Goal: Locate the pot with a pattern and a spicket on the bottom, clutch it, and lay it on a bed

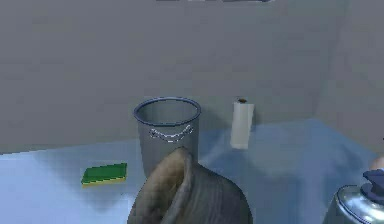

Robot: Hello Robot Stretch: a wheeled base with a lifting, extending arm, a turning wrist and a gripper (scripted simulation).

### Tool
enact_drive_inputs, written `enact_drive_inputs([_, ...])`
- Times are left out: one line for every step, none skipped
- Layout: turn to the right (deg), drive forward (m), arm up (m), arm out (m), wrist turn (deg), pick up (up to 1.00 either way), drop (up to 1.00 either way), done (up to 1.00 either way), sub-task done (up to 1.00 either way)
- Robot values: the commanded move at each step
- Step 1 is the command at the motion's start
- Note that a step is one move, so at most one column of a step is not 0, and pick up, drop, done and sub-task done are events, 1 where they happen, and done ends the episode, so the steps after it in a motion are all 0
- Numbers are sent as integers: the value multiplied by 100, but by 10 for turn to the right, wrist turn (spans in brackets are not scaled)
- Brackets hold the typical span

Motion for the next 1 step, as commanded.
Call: enact_drive_inputs([-90,0,0,0,0,0,0,0,0])
